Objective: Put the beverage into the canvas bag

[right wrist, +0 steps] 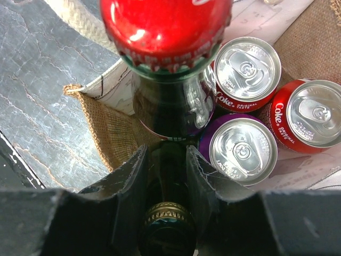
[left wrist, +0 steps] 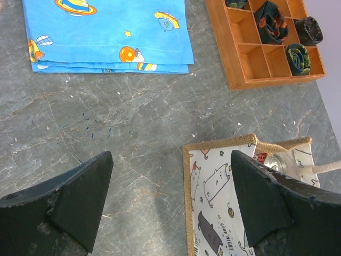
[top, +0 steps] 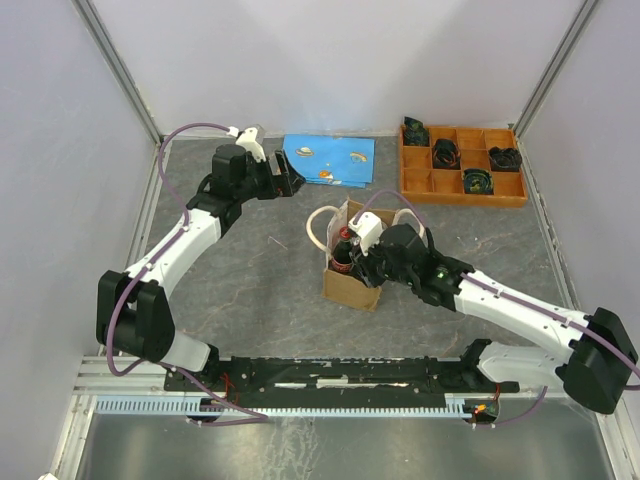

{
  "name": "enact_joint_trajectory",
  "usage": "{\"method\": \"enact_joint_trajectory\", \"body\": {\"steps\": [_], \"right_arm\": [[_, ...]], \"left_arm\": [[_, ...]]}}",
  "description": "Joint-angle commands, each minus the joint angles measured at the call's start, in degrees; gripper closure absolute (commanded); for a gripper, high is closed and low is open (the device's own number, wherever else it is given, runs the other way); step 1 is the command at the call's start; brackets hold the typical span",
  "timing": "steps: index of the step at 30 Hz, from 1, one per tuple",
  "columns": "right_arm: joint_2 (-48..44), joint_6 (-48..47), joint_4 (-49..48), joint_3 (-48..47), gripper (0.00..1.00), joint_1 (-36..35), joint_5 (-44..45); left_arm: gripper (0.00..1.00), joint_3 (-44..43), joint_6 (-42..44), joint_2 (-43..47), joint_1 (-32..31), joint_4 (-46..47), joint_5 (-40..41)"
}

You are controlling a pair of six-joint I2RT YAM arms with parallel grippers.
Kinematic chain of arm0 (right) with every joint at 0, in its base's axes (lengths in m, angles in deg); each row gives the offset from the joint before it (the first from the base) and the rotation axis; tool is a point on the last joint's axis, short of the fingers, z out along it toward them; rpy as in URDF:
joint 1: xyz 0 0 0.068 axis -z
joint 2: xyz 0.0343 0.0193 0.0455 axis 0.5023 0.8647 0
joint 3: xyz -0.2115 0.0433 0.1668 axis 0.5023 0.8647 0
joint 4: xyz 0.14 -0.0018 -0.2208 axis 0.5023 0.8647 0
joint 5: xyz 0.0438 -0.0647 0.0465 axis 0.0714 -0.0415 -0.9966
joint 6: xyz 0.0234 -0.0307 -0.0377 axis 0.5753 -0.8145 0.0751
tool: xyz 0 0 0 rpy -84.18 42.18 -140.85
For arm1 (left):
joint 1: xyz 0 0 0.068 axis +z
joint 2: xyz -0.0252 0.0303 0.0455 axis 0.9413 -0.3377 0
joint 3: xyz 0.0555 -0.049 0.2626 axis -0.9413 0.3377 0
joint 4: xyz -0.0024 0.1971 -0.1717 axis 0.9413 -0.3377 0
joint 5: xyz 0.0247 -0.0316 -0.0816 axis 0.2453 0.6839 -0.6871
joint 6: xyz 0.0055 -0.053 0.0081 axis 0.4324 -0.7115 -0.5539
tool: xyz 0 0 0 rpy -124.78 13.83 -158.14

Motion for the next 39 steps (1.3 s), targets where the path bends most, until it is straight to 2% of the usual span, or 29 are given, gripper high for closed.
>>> {"method": "enact_joint_trajectory", "body": {"steps": [1, 4, 9, 19, 20, 22, 23, 28, 32, 35, 39], "right_arm": [[-2.88, -0.97, -3.25, -2.67, 0.67, -0.87, 1.03], [-3.16, -2.15, -1.65, -4.52, 0.53, -0.89, 2.02], [-2.82, -3.48, -0.15, -7.33, 0.41, -0.89, 2.25], [-6.0, -4.68, 4.96, -14.15, 0.35, -0.87, 5.9], [-6.74, -4.51, 6.06, -15.52, 0.32, -0.89, 8.16], [-8.32, -2.97, 9.54, -18.92, 0.06, -0.84, 14.41], [-8.88, -1.64, 11.77, -20.63, 0.01, -0.88, 18.26], [-10.84, 6.62, 24.35, -28.13, 0.01, -0.8, 32.17], [-11.13, 19.17, 34.33, -32.41, 0.01, -0.8, 40.33], [-11.08, 25.92, 40.66, -33.8, 0.01, -0.83, 42.2], [-13.23, 28.48, 40.45, -31.66, 0.01, -0.81, 42.17]], "left_arm": [[0.03, -1.8, 1.65, 0.67, -0.39, 0.94, -0.92], [0.03, -1.85, 1.68, 0.62, -0.48, 0.93, -1.0], [0.03, -1.85, 1.67, 0.46, -0.52, 0.94, -1.11], [0.03, -2.15, 1.88, 0.81, -0.52, 0.86, -1.27], [0.03, -2.3, 2.11, 0.99, -0.52, 0.63, -1.33], [0.03, -2.6, 2.76, 1.46, -0.52, -0.18, -1.36], [0.03, -2.75, 3.21, 1.73, -0.52, -0.67, -1.43], [0.03, -2.41, 4.97, 3.95, -0.53, -3.11, -2.33], [0.03, -0.98, 5.97, 6.07, -0.51, -5.14, -3.46], [0.03, -0.17, 7.25, 7.46, -0.54, -6.5, -3.47], [0.03, 0.26, 8.71, 8.97, -0.52, -7.8, -3.26]]}}
